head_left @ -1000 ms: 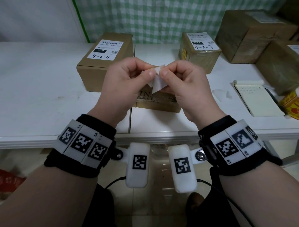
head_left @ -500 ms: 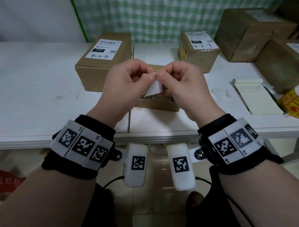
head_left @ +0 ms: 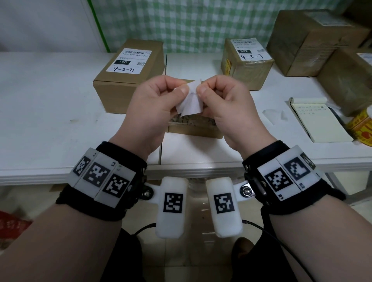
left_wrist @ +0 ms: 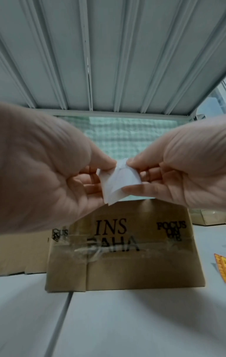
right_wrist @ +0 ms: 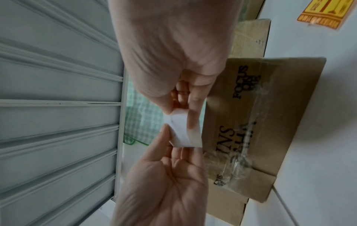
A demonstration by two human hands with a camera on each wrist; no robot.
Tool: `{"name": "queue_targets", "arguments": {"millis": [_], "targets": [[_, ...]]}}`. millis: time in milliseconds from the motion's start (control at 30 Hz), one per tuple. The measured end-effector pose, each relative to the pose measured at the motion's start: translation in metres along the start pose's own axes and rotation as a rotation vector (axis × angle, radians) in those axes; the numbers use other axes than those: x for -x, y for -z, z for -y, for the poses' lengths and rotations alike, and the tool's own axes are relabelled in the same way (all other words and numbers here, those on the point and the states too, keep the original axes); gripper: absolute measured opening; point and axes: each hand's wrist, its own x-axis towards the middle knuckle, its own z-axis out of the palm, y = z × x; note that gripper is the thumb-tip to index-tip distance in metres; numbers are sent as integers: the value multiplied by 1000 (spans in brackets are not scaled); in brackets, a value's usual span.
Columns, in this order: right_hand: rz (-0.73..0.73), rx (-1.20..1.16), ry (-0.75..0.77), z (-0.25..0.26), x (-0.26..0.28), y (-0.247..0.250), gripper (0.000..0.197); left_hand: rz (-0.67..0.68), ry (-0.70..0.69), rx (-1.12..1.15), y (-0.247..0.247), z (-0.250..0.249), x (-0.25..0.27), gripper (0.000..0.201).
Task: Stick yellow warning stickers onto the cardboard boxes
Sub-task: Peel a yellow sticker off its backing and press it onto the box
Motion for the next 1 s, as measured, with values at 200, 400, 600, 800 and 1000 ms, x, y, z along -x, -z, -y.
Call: {"name": "queue_targets", "arguments": {"millis": [200, 400, 600, 800, 1000], "targets": [[25, -37, -40, 2, 0, 2, 19, 20, 40, 85, 0, -1, 0, 11], [25, 88, 16, 6, 0, 2, 18, 99, -49, -159, 5, -3, 1, 10], [70, 176, 70, 5, -2, 8, 16, 160, -55, -151, 7, -10, 2, 13], [153, 197, 117, 4, -1, 11, 21, 163, -105, -292, 17, -12, 0, 7], [210, 145, 88, 3, 0, 11, 13, 202, -99, -411, 18, -15, 2, 11]]}}
